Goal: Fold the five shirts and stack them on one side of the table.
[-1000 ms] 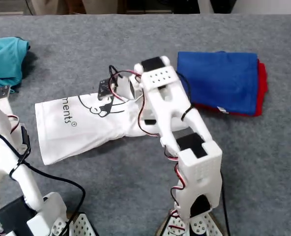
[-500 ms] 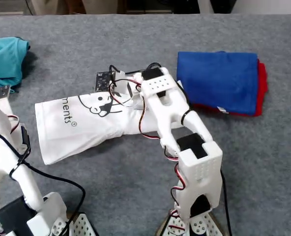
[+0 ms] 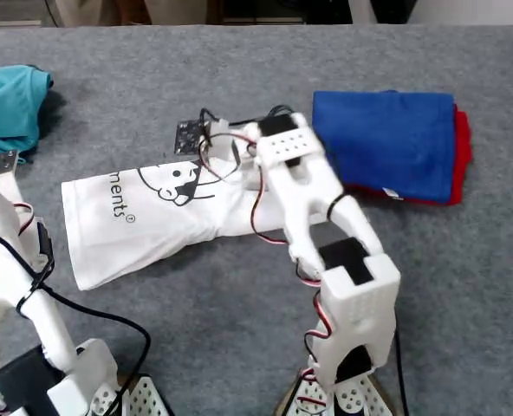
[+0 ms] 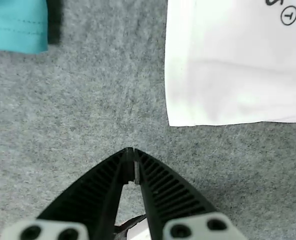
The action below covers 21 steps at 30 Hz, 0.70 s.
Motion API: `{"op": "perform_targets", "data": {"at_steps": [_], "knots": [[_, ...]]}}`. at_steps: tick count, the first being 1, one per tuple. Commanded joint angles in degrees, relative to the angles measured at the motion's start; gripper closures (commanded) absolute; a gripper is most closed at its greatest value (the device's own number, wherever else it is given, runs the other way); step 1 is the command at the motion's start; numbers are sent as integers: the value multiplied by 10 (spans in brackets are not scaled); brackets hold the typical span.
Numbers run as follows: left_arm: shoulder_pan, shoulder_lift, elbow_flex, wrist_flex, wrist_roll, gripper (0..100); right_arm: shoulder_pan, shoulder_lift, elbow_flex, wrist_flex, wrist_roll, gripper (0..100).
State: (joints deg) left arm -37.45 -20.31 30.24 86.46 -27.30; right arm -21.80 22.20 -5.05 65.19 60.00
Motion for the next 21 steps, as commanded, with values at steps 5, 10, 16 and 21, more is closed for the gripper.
{"op": "perform_targets", "data": {"at_steps": [5, 10, 16, 21], "knots": [[-4, -16, -26, 1, -4, 981, 58, -80, -67, 44, -7, 997], [-4, -16, -26, 1, -4, 981, 77, -81, -58, 43, -6, 997], [-4, -16, -26, 1, -4, 981, 69, -70, -6, -5, -6, 997], [-4, -16, -26, 1, -4, 981, 80, 26, 31, -113, -6, 997]]}}
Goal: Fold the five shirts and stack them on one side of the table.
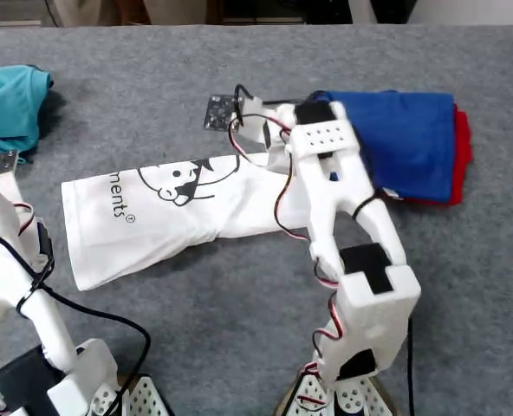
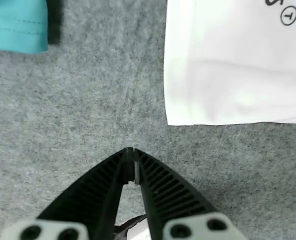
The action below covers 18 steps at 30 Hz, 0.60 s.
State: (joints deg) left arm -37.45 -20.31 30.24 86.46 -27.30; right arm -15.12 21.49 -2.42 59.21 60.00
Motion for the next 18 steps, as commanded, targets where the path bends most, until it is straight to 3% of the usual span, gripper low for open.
{"op": "perform_targets", "data": {"at_steps": [1, 6, 18], "knots": [[-4, -16, -26, 1, -4, 981, 15, 54, 0, -60, -6, 997], [-4, -16, -26, 1, -4, 981, 16, 106, -58, -25, -6, 997], [-4, -16, -26, 1, -4, 981, -36, 29, -233, 244, -66, 997]]}}
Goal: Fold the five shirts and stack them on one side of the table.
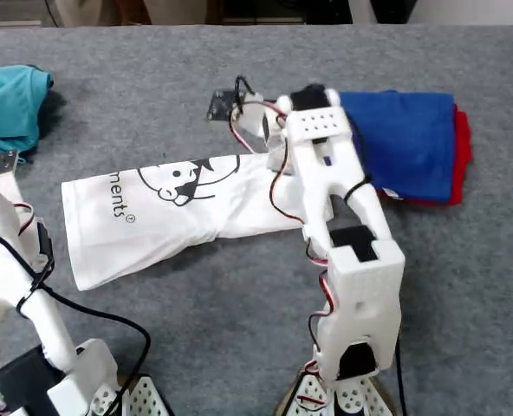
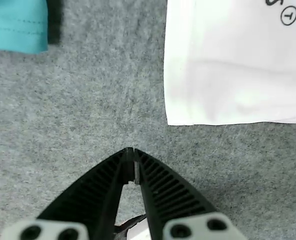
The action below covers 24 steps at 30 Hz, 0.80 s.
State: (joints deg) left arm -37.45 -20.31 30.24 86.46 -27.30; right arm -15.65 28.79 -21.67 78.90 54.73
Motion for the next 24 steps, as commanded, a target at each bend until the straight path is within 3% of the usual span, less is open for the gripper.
{"op": "perform_targets", "data": {"at_steps": [1, 6, 15, 24], "knots": [[-4, -16, -26, 1, -4, 981, -44, -44, -40, 60, -13, 997], [-4, -16, -26, 1, -4, 981, -100, -17, -15, 62, -29, 997], [-4, -16, -26, 1, -4, 981, -115, 112, 7, -91, -120, 997], [-4, -16, -26, 1, -4, 981, -116, 102, -132, 60, -130, 997]]}}
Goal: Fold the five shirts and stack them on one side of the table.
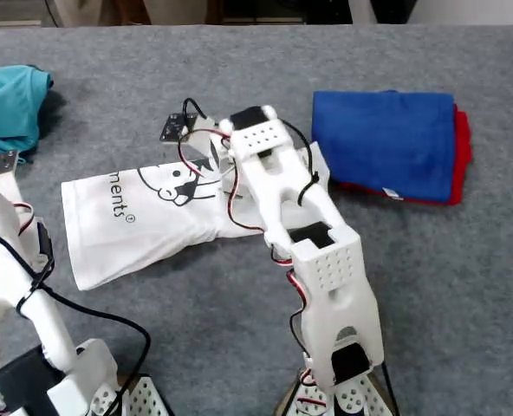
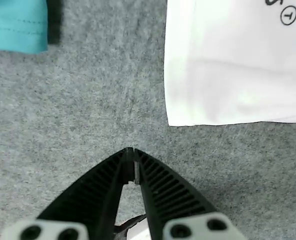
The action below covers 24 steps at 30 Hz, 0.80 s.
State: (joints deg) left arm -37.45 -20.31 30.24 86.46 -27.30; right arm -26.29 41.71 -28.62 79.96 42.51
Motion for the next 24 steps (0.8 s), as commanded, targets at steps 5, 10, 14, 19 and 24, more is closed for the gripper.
{"op": "perform_targets", "data": {"at_steps": [5, 10, 14, 19, 24], "knots": [[-4, -17, -27, 1, -1, 981, -10, -67, -152, 142, -8, 997], [-8, -12, -72, 3, 28, 979, -8, -107, -222, 213, -27, 997], [-1, 5, -142, 36, 71, 922, 0, -169, -232, 225, -94, 997], [1, 102, -227, 42, 83, 847, 6, -268, -178, 222, -113, 997], [17, 239, -300, 65, 76, 843, 34, -320, -117, 187, -111, 997]]}}
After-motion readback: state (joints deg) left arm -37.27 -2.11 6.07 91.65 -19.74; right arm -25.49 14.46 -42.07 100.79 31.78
